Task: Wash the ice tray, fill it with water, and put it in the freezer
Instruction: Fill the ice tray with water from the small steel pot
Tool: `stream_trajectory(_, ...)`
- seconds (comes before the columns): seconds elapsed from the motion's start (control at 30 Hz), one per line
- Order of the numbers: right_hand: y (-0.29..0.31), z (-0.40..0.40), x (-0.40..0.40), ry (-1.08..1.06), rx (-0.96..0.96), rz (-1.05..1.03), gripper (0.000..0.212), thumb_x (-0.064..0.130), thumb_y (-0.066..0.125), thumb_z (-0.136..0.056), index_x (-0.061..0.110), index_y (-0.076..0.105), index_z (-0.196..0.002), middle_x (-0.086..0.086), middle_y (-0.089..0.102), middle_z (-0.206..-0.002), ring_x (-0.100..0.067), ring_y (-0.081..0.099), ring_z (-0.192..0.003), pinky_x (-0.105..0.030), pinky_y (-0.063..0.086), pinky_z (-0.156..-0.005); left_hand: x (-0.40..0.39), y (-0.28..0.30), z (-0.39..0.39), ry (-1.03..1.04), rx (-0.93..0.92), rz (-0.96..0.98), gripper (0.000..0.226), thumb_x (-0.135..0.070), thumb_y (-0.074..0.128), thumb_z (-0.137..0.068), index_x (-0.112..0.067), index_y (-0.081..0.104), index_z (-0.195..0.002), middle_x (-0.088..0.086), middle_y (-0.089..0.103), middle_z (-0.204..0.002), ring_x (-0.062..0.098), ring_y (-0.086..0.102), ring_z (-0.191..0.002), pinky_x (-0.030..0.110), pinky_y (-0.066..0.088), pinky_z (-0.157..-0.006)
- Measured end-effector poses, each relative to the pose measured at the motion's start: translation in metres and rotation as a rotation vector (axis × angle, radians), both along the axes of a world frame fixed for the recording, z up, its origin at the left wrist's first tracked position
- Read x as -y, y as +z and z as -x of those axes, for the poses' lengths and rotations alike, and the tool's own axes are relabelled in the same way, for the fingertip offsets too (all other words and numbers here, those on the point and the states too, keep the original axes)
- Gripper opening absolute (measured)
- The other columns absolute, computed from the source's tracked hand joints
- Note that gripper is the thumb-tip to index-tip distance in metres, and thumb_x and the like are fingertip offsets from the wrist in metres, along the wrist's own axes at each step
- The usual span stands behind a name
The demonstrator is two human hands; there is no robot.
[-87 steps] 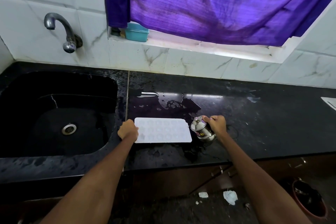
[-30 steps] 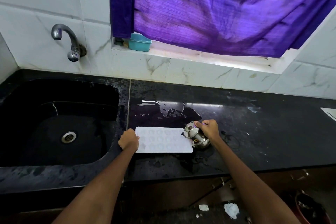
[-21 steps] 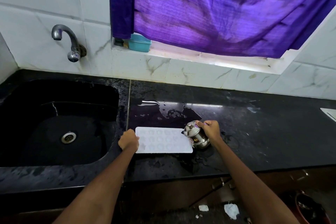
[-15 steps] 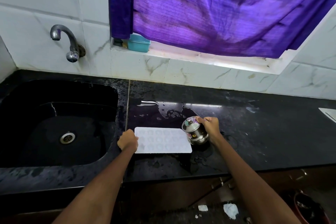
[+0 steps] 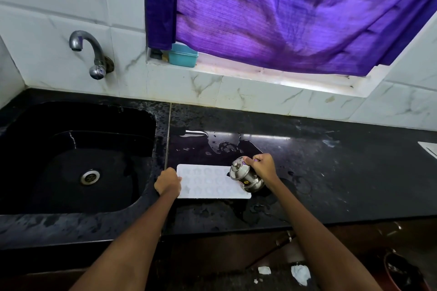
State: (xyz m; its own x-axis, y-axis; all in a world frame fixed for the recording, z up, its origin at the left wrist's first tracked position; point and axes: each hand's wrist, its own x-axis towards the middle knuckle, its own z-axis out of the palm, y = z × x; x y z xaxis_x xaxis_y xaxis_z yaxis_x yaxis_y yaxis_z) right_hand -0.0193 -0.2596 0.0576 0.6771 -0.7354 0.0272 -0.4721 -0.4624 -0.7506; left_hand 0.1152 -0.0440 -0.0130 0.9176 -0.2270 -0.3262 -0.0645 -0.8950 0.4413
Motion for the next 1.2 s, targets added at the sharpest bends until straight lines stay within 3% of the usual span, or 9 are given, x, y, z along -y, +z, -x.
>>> stream_trajectory(0.43, 0.004, -0.001, 0.004, 0.025, 0.042, 0.04, 0.06, 0.01, 0.071, -0.078, 0.018, 0.026, -0.038, 0.002, 0.024, -0.04, -0.011, 0.021, -0.04, -0.024, 0.025, -0.048, 0.0, 0.002, -0.001, -0.014, -0.004, -0.019, 0.031, -0.026, 0.061, -0.092, -0.007, 0.063, -0.117, 0.014, 0.062, -0.123, 0.032, 0.061, -0.113, 0.039, 0.05, -0.089)
stream_trajectory(0.57, 0.004, -0.003, 0.007, 0.026, 0.063, 0.026, 0.059, 0.009, 0.071, -0.078, 0.017, 0.028, -0.038, 0.001, 0.026, -0.041, -0.013, 0.022, -0.042, -0.026, 0.031, -0.056, 0.0, 0.002, -0.001, -0.015, -0.003, -0.022, 0.031, -0.025, 0.061, -0.092, -0.007, 0.063, -0.116, 0.015, 0.063, -0.122, 0.032, 0.061, -0.112, 0.04, 0.051, -0.089)
stream_trajectory(0.8, -0.005, -0.001, 0.01, -0.022, 0.074, -0.047, 0.062, 0.008, 0.072, -0.077, 0.02, 0.024, -0.04, 0.013, 0.019, -0.035, -0.007, 0.019, -0.032, -0.024, 0.02, -0.045, -0.001, 0.002, -0.001, -0.013, -0.005, -0.024, 0.029, -0.025, 0.062, -0.091, -0.006, 0.065, -0.113, 0.015, 0.066, -0.117, 0.032, 0.064, -0.108, 0.038, 0.052, -0.084)
stream_trajectory(1.03, 0.003, -0.01, 0.01, -0.084, 0.195, -0.181, 0.054, 0.011, 0.072, -0.078, 0.016, 0.033, -0.041, 0.001, 0.029, -0.045, -0.01, 0.026, -0.046, -0.024, 0.023, -0.047, 0.0, 0.002, -0.002, -0.006, -0.005, -0.018, 0.032, -0.026, 0.062, -0.091, -0.007, 0.063, -0.117, 0.015, 0.062, -0.123, 0.032, 0.06, -0.113, 0.04, 0.05, -0.089)
stream_trajectory(1.2, 0.007, -0.019, 0.002, -0.029, 0.149, -0.153, 0.057, 0.01, 0.072, -0.079, 0.018, 0.031, -0.039, 0.01, 0.027, -0.037, -0.004, 0.024, -0.039, -0.02, 0.023, -0.043, 0.0, 0.002, -0.002, -0.003, -0.009, -0.018, 0.033, -0.026, 0.062, -0.091, -0.007, 0.063, -0.118, 0.015, 0.061, -0.124, 0.033, 0.059, -0.114, 0.041, 0.05, -0.09)
